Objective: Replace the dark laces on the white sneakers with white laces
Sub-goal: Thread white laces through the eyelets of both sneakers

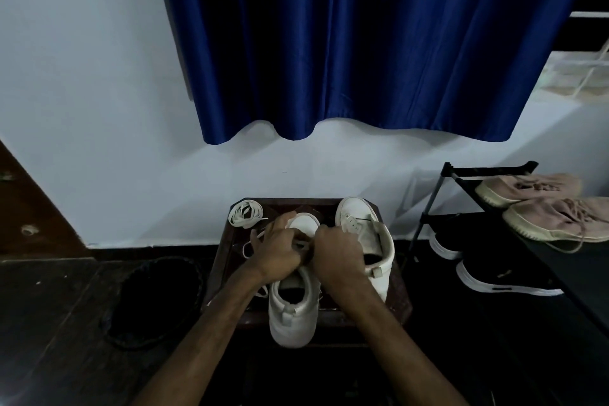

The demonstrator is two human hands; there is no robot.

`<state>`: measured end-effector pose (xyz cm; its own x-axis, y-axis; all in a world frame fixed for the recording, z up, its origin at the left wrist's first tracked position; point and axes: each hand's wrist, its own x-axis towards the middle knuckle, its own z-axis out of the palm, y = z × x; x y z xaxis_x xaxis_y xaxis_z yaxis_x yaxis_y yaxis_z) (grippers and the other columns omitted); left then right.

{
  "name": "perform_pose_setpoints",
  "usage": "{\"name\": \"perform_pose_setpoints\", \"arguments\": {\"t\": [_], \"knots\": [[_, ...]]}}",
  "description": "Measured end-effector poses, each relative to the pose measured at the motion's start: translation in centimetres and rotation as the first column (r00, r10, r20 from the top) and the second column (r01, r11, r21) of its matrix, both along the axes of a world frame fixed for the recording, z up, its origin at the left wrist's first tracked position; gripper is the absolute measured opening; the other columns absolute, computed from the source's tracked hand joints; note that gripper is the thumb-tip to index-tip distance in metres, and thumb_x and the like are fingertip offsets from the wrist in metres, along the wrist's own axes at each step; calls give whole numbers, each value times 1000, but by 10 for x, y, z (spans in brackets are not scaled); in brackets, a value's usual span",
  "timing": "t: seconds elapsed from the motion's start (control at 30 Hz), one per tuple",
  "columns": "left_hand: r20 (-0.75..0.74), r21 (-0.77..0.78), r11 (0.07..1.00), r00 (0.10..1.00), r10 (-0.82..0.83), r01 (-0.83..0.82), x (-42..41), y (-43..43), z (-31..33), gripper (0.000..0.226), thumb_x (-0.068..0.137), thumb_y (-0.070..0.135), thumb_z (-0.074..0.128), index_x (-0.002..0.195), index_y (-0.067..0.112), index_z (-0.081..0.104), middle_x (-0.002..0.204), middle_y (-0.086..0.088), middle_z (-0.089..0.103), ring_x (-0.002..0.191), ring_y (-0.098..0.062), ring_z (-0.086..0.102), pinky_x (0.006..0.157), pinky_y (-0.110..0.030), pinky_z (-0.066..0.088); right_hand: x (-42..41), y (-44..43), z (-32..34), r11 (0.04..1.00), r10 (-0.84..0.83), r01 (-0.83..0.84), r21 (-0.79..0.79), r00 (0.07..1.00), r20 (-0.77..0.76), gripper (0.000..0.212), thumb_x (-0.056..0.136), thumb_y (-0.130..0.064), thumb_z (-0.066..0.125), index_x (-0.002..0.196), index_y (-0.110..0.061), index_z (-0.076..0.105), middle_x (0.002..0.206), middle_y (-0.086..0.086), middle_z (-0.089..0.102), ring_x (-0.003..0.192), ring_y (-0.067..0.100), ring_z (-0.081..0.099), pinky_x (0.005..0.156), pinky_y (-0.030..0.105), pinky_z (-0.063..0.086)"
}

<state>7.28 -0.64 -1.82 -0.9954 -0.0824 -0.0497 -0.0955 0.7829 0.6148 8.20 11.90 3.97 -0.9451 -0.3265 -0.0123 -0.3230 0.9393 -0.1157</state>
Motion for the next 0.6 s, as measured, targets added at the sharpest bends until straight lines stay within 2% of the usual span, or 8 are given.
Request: {"name": "perform_pose_setpoints", "arguments": {"t": [0.1, 0.2, 0.27, 0.37, 0.47, 0.6], "knots": [[12, 12, 1000, 1000, 8, -9, 0, 0, 0, 31, 84, 36, 68, 114, 32, 66, 157, 13, 19, 145, -14, 13, 116, -56, -4, 8, 8, -1, 998, 34, -34, 48, 999, -4, 26, 98, -7, 40, 115, -5, 59, 116, 11, 64, 107, 27, 64, 80, 34, 51], [4, 34, 999, 1000, 17, -17, 0, 0, -2, 31, 82, 34, 70, 112, 34, 66, 156, 12, 19, 146, -14, 12, 115, -57, -8, 20, 27, 3, 993, 57, -65, 102, 995, 81, 29, 98, -10, 40, 118, -7, 61, 120, 11, 63, 112, 27, 61, 81, 33, 49], [-14, 21, 1000, 1000, 19, -19, 1, -2, -3, 29, 82, 35, 69, 111, 34, 66, 156, 10, 20, 146, -15, 13, 115, -56, -7, 19, 29, 9, 990, 51, -55, 133, 998, 30, 27, 96, -9, 42, 116, -8, 61, 115, 9, 64, 108, 26, 63, 77, 31, 46], [-13, 3, 1000, 1000, 7, -7, 3, -2, -4, 31, 85, 41, 66, 115, 32, 63, 157, 7, 20, 146, -16, 14, 114, -54, -4, 5, 17, 11, 995, 27, -22, 96, 998, -49, 23, 97, -12, 43, 111, -9, 61, 110, 8, 66, 103, 25, 64, 70, 30, 41], [-14, 18, 1000, 1000, 25, -25, 5, 0, -3, 30, 87, 46, 62, 115, 33, 60, 156, 8, 21, 145, -16, 16, 115, -51, -1, -4, 5, 3, 997, 40, -42, 59, 999, 33, 24, 95, -9, 44, 112, -6, 61, 114, 12, 64, 105, 29, 63, 77, 34, 48], [-23, 98, 995, 1000, 16, -14, 5, -1, -3, 30, 82, 44, 66, 110, 38, 55, 153, 12, 25, 144, -12, 19, 114, -48, 3, 0, 13, 1, 994, 80, -83, 77, 996, 36, 25, 97, -11, 42, 114, -4, 60, 115, 14, 64, 106, 29, 63, 82, 34, 49]]}}
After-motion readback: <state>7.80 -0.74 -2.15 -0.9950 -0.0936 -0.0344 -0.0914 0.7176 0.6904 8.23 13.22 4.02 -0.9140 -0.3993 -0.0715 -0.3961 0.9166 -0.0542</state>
